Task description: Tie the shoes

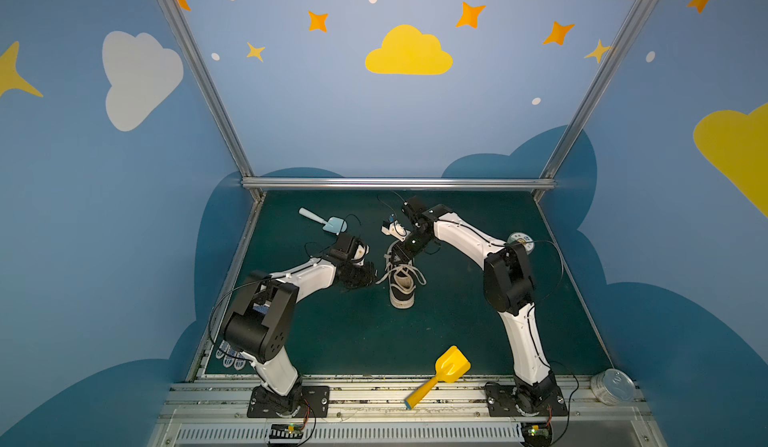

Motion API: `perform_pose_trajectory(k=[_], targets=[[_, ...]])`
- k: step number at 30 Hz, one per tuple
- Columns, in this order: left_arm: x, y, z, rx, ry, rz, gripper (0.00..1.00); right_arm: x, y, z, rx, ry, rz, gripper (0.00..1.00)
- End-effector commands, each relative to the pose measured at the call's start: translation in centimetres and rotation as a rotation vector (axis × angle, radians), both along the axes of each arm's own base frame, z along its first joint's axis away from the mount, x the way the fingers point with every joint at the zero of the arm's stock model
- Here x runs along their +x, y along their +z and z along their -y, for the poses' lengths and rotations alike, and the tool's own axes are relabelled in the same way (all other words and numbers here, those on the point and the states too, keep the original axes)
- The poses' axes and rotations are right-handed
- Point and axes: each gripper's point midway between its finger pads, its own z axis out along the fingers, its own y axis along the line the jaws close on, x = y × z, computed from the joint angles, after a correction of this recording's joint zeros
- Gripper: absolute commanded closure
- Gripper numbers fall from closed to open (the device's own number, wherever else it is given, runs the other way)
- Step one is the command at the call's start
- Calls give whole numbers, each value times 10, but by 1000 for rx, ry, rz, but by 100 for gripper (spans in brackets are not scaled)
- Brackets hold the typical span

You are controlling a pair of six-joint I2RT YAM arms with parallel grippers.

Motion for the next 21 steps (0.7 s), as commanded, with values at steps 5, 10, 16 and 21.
perform_pose_trajectory(k=[5,10,16,21], targets=[[-1,8,2,-21,4,10,90,1,2,-11,34,4,0,64],[1,6,1,-15,7,8,90,-4,11,-15,88,-10,-37,76],[5,2,3,-13,3,-6,90,-9,15,-15,156,-49,-90,92],[9,-3,5,-18,1,-15,90,-11,23,-12,236,-85,-111,100]])
